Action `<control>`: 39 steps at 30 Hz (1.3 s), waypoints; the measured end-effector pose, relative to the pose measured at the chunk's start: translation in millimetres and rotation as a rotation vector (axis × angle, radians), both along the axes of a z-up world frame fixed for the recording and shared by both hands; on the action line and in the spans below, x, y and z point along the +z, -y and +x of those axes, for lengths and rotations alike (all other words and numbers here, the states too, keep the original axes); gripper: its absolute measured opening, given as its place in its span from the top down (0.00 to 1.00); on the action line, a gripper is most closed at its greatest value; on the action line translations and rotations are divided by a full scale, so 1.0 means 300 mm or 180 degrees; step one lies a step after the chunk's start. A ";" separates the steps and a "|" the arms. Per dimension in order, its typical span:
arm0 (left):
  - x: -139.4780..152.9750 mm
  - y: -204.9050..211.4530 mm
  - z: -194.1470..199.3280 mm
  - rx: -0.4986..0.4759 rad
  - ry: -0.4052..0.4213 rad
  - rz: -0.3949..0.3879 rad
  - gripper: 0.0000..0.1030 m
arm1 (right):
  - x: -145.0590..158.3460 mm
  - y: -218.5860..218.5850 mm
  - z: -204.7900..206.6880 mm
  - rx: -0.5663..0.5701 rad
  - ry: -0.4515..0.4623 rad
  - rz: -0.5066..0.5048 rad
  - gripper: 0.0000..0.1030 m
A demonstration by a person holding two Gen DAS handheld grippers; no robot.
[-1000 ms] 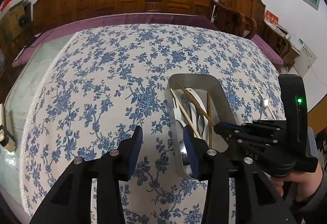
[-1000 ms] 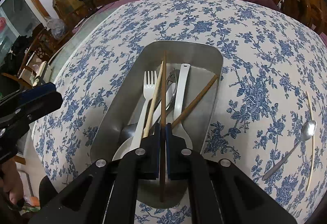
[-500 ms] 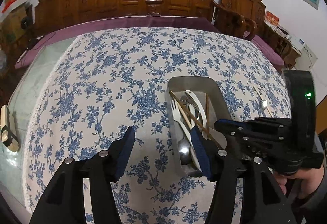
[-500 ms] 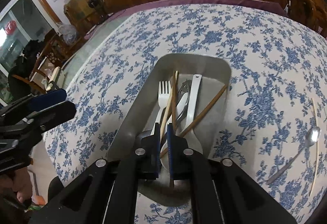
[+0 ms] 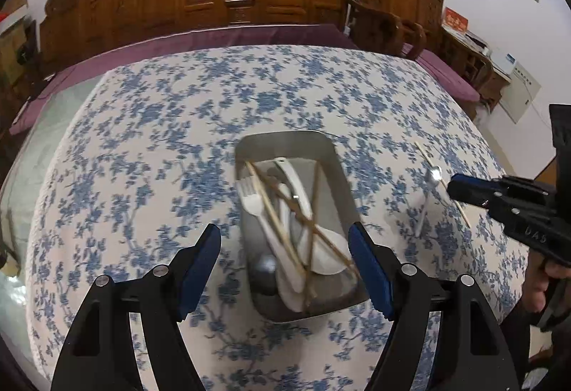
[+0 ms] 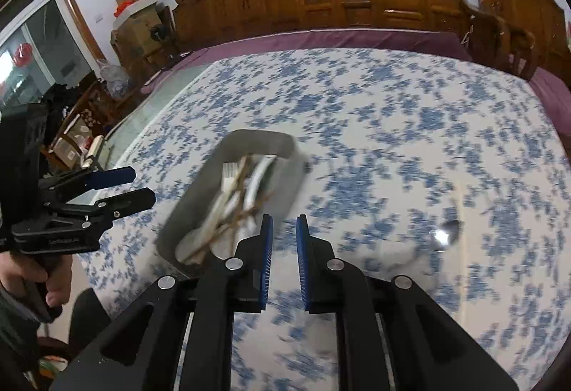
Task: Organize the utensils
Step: 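Grasp the light wooden chopstick with the right tool while the left tool grasps the metal spoon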
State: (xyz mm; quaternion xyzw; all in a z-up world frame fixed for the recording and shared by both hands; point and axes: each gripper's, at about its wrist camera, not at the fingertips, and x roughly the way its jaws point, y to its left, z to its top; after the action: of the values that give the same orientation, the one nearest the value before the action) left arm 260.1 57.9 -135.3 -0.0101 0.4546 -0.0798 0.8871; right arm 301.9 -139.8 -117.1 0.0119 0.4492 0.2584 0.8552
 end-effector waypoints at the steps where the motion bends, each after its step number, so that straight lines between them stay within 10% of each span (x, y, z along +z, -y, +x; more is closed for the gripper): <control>1: 0.000 0.016 0.001 -0.0024 -0.0001 -0.0010 0.31 | 0.000 0.023 -0.002 -0.0018 0.0018 -0.0039 0.85; 5: -0.005 0.084 0.009 -0.0135 0.0002 -0.0021 0.26 | -0.027 0.149 0.000 -0.0133 0.0064 -0.0254 0.69; 19: -0.073 0.359 0.077 -0.0544 -0.0046 -0.0089 0.23 | -0.302 0.332 0.155 -0.0245 -0.0352 -0.0896 0.69; 30: -0.120 0.477 0.124 -0.0751 -0.0148 -0.0005 0.23 | -0.369 0.308 0.264 -0.0092 -0.0522 -0.1169 0.94; 39: -0.207 0.603 0.174 -0.1001 -0.0324 0.0037 0.30 | -0.357 0.441 0.195 -0.0295 -0.0580 -0.1169 0.95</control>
State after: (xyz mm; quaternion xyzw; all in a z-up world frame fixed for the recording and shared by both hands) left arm 312.2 -123.0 -197.6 0.0623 0.4953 -0.2144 0.8395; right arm 360.4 -272.1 -224.2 -0.1001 0.5632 0.1304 0.8098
